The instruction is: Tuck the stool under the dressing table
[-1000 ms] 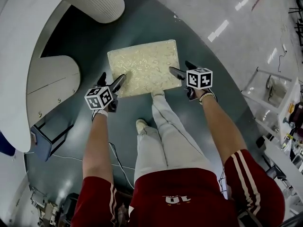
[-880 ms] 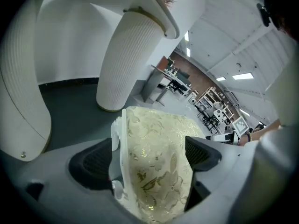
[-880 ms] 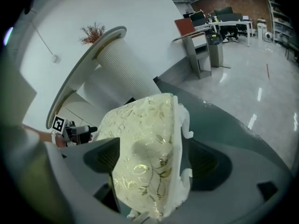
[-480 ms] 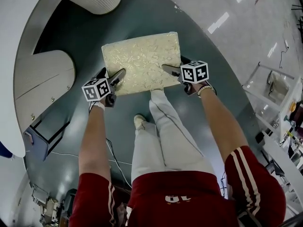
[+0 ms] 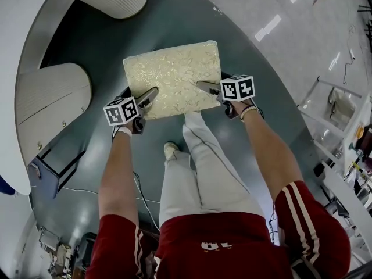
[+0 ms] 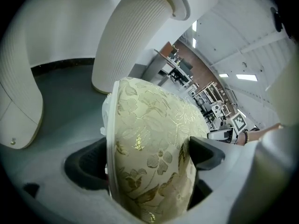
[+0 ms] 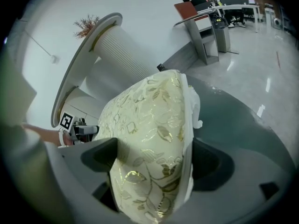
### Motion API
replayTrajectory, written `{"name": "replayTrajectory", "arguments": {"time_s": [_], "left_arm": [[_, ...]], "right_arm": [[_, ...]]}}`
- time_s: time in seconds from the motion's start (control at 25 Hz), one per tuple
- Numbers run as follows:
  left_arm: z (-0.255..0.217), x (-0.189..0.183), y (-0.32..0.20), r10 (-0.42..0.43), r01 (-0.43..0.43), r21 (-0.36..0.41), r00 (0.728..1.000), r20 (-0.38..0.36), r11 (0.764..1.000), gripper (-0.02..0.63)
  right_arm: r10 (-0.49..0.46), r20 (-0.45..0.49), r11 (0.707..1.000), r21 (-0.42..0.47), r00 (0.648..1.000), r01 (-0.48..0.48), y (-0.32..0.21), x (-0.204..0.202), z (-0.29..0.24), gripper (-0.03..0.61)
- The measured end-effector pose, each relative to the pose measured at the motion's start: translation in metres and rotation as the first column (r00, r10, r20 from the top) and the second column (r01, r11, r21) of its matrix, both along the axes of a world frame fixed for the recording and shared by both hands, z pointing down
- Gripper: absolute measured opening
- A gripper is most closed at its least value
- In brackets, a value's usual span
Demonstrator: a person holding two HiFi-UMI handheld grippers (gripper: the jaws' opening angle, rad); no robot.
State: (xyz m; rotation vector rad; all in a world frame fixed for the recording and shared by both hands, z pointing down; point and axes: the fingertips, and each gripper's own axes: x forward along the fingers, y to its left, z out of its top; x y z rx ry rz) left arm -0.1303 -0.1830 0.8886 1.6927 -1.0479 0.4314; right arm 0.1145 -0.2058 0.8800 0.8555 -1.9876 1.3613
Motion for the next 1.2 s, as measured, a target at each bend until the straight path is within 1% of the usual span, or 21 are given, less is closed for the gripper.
{"name": "replayTrajectory", "arguments": {"time_s": [0.08,0.24,0.4,0.52,0.64,0.72,0.84,0.92,1.08,1.2], "left_arm": [[-0.004,0.003,0.005,0.003,-0.003,-0.010,1.000,-0.010,1.000,0.548],[-0.018,0.015,0.018,-0.015,0.015,0.007,1.000,-0.011,1.000,0.545],[-0.037,0.026,0.034,-0.027,0.027,-0.002,1.000,-0.009,1.000,0.545],[-0.062,0.024,0.040,-0.073,0.073,0.021,0.997,-0.006,0.997,0.545],[-0.084,0.009,0.044,-0.140,0.140,0.027,0.990,-0.008,0.990,0.545],[-0.095,-0.006,0.053,-0.204,0.204,0.026,0.979,-0.008,0.979,0.545],[-0.108,-0.039,0.074,-0.310,0.310,0.042,0.951,-0.001,0.950,0.543],[-0.114,-0.062,0.089,-0.364,0.363,0.050,0.931,0.006,0.930,0.543],[-0.126,-0.095,0.109,-0.430,0.429,0.073,0.903,0.006,0.900,0.541],[-0.144,-0.125,0.126,-0.466,0.462,0.110,0.885,0.007,0.880,0.541]], "right_arm": [[-0.006,-0.012,1.000,-0.013,1.000,0.006,0.005,0.004,-0.003,0.485],[-0.009,-0.001,1.000,-0.029,1.000,0.009,0.019,0.014,-0.016,0.482],[-0.020,-0.022,0.999,-0.041,1.000,0.019,0.033,0.026,-0.039,0.477],[-0.047,-0.013,0.998,-0.033,0.999,0.047,0.032,0.025,-0.063,0.471],[-0.097,-0.005,0.995,-0.018,0.995,0.097,0.021,0.009,-0.084,0.472],[-0.140,0.005,0.990,-0.014,0.990,0.140,0.016,-0.009,-0.093,0.471],[-0.213,0.025,0.977,-0.013,0.977,0.213,0.014,-0.047,-0.104,0.471],[-0.262,0.032,0.965,-0.009,0.965,0.262,0.016,-0.074,-0.110,0.471],[-0.348,0.020,0.938,0.014,0.937,0.348,0.020,-0.115,-0.123,0.471],[-0.382,0.028,0.924,0.039,0.924,0.380,0.029,-0.149,-0.139,0.471]]}}
